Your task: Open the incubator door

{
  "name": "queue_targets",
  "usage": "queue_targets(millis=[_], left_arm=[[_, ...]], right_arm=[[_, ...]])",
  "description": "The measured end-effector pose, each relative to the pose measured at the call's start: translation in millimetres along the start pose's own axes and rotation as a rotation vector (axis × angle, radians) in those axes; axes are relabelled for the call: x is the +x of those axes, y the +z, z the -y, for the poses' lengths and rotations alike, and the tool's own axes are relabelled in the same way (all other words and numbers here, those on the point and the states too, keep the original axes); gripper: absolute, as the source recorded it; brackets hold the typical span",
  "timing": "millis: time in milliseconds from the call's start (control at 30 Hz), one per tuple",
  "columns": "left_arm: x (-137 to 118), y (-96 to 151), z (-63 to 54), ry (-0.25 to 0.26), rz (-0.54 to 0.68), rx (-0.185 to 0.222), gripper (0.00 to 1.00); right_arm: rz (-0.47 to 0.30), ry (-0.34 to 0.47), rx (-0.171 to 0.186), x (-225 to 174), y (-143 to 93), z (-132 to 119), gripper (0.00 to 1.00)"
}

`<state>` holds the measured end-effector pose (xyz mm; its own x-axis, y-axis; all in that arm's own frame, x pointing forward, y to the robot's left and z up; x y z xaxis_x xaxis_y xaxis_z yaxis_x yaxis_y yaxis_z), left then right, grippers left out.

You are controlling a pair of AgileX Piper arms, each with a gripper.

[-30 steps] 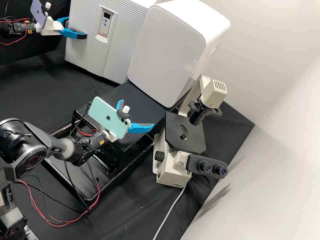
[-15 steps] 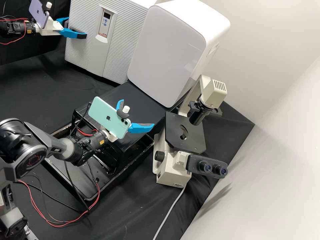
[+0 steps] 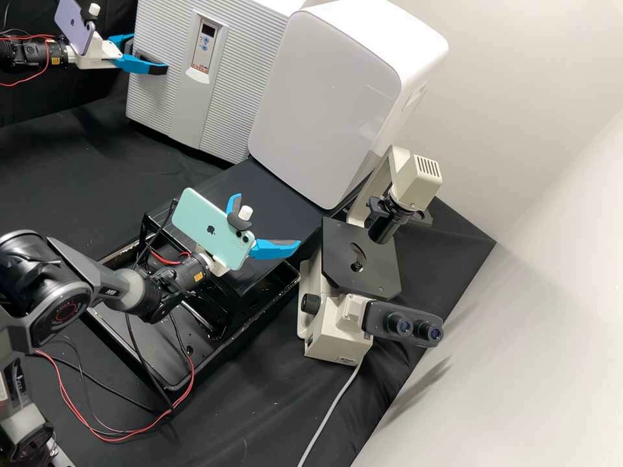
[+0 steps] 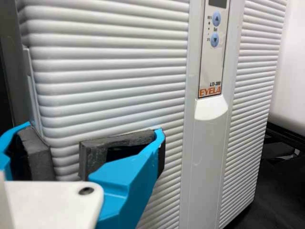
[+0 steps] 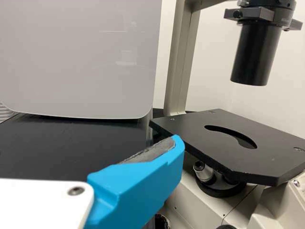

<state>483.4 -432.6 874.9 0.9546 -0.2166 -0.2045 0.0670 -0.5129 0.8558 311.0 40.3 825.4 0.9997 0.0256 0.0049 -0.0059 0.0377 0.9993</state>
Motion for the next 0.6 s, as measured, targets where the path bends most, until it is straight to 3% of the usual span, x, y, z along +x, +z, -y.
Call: queue_targets(millis=[600], left_arm=[[-13, 10, -7.1, -0.018, -0.018, 0.0, 0.0]], right_arm=[[0.0, 0.0, 0.0, 0, 0, 0, 1.0]])
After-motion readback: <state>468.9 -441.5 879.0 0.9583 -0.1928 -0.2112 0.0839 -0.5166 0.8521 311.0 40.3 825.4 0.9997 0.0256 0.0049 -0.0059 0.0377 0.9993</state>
